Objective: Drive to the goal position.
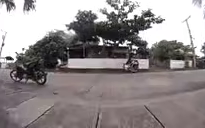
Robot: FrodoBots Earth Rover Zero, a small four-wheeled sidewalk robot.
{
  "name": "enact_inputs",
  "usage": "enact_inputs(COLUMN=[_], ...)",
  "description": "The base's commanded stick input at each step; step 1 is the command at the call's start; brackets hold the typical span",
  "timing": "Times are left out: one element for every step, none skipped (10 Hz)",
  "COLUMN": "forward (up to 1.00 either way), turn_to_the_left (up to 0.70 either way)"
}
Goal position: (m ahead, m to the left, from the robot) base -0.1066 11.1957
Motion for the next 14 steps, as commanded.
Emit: enact_inputs(forward=[0.0, 0.0, 0.0, 0.0, 0.0, 0.0, 0.0, 0.0, 0.0, 0.0, 0.0, 0.0, 0.0, 0.0], turn_to_the_left=[0.0, 0.0, 0.0, 0.0, 0.0, 0.0, 0.45, 0.45, 0.45, 0.45, 0.45, 0.45, 0.45, 0.45])
